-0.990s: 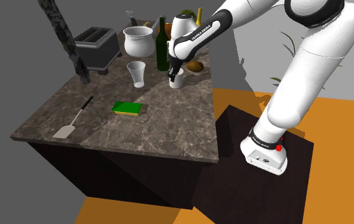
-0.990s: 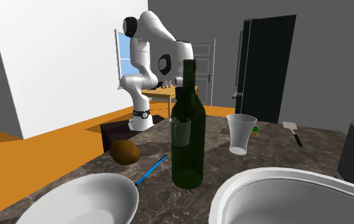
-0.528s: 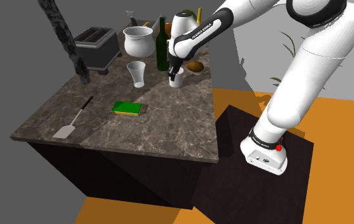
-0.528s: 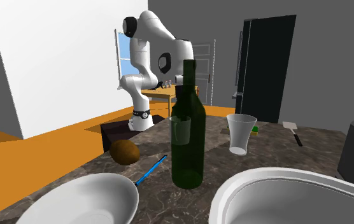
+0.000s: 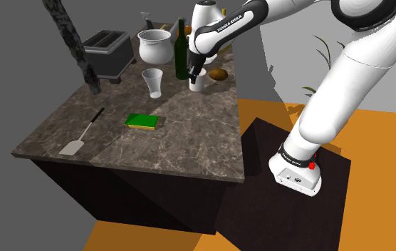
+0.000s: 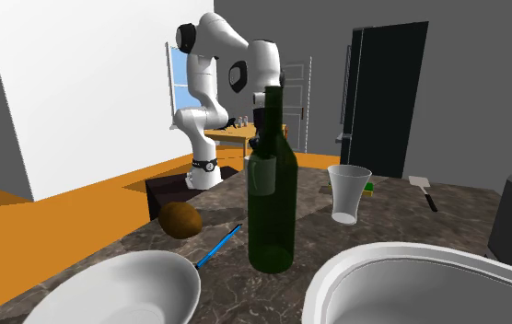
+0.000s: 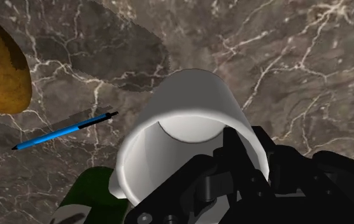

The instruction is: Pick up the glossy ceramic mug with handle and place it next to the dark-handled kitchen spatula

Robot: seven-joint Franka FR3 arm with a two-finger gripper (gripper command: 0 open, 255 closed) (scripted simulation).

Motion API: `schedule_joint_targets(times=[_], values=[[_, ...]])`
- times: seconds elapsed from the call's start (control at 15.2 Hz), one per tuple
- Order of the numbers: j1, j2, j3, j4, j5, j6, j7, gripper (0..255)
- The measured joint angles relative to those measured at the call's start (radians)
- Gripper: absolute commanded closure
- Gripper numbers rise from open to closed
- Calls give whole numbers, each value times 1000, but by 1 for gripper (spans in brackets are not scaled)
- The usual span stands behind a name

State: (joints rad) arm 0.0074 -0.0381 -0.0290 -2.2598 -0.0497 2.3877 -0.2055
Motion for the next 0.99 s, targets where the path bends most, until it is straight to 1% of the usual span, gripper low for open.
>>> schedule_joint_targets(times=[0.99], values=[[2, -78, 2, 120, 5, -198, -6, 255]])
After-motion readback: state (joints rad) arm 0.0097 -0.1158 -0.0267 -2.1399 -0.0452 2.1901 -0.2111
